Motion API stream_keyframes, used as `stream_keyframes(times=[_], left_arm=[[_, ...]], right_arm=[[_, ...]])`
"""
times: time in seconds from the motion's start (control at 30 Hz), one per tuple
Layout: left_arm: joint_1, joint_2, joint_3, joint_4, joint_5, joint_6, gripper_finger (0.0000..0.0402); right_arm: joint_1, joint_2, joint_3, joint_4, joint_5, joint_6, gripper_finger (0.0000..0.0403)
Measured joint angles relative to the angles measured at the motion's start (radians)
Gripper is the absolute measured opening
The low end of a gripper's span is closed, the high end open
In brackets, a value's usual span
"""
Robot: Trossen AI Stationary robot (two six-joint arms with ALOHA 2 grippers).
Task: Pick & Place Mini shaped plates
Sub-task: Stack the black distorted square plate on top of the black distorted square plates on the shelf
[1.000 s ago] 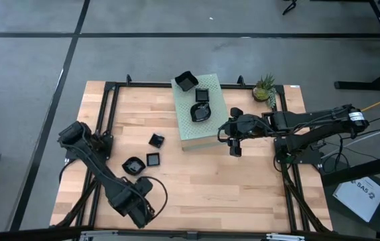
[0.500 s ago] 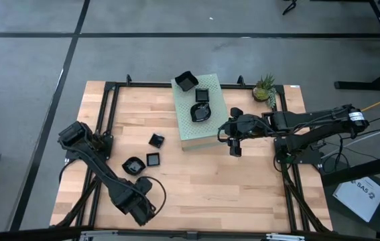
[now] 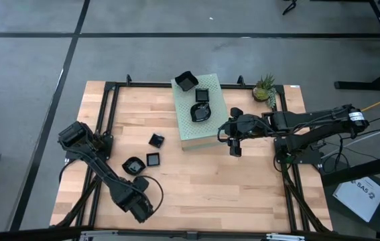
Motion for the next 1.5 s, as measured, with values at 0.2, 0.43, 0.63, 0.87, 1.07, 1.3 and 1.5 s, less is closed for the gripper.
stream_keyframes(times=[0.2, 0.43, 0.63, 0.87, 1.07, 1.3, 1.5], left_arm=[[0.0, 0.001, -0.033, 0.044, 0.008, -0.004, 0.0146], [0.0, 0.001, -0.034, 0.038, 0.008, -0.021, 0.0097], [0.0, 0.001, -0.034, 0.038, 0.009, -0.026, 0.0015], [0.0, 0.001, -0.032, 0.034, 0.011, -0.034, 0.0003], [0.0, 0.001, 0.012, 0.035, -0.012, -0.033, 0.0002], [0.0, 0.001, 0.094, 0.036, -0.093, 0.006, 0.0002], [0.003, 0.001, 0.156, 0.031, -0.151, 0.015, 0.0002]], right_arm=[[0.0, 0.0, 0.0, 0.0, 0.0, 0.0, 0.0212], [0.0, 0.0, 0.0, 0.0, 0.0, -0.001, 0.0212], [0.0, 0.0, 0.0, 0.0, 0.0, -0.001, 0.0212], [0.0, 0.0, 0.0, 0.0, 0.0, -0.001, 0.0212], [0.0, 0.0, 0.0, 0.0, 0.0, -0.002, 0.0212], [0.0, 0.0, 0.0, 0.0, 0.0, -0.005, 0.0212], [0.0, 0.0, 0.0, 0.0, 0.0, -0.005, 0.0212]])
